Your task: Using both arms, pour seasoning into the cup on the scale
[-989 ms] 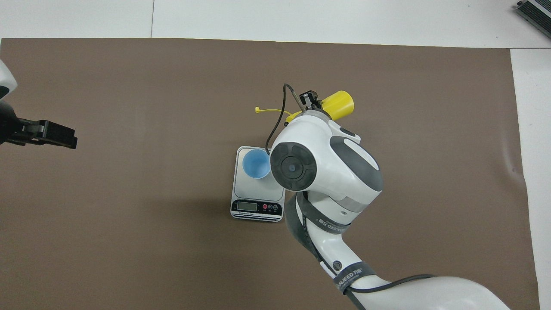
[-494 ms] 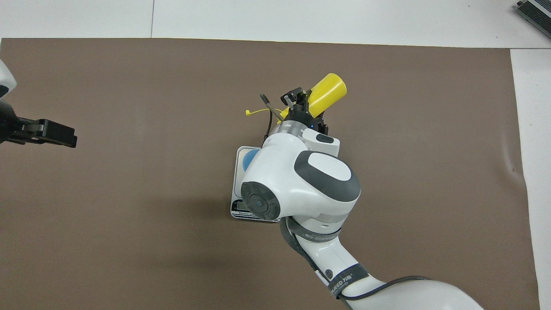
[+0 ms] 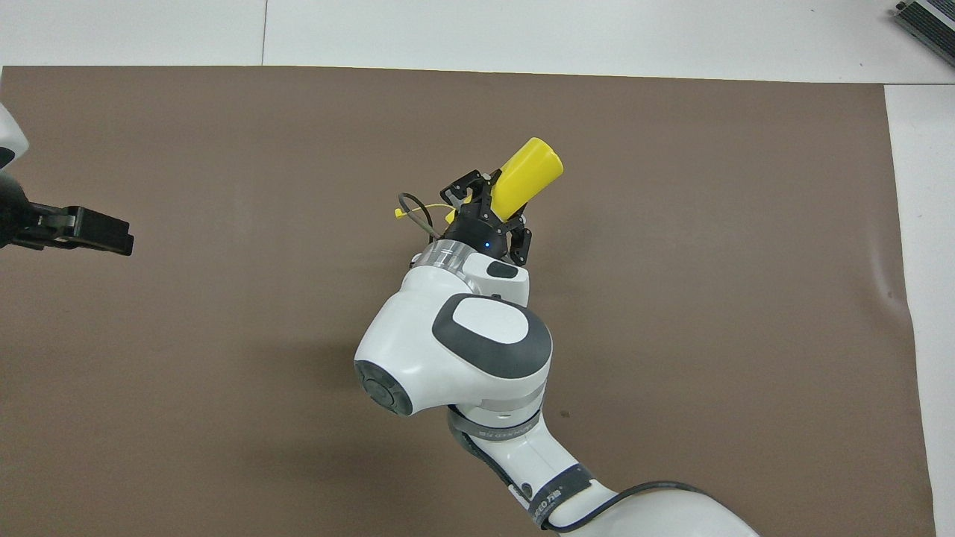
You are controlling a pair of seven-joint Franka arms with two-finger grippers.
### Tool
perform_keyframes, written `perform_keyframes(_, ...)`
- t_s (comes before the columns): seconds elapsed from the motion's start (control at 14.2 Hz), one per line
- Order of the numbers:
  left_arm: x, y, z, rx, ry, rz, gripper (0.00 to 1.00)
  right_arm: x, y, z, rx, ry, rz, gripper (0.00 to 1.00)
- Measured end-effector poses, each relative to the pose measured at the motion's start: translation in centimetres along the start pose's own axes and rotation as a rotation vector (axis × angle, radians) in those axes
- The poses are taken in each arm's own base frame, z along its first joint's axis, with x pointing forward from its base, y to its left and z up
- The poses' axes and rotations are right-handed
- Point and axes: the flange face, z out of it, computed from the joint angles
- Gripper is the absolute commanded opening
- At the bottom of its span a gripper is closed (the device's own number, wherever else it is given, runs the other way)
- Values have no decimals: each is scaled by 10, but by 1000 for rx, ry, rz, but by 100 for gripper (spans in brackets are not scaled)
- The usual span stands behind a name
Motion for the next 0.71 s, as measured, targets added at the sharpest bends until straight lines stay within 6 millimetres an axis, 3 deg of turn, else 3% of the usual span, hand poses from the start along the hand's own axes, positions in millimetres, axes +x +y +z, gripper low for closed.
perform_keyframes(0.71,0,-1,0,7,0,3,100,-11,10,9,69,90,-118,0)
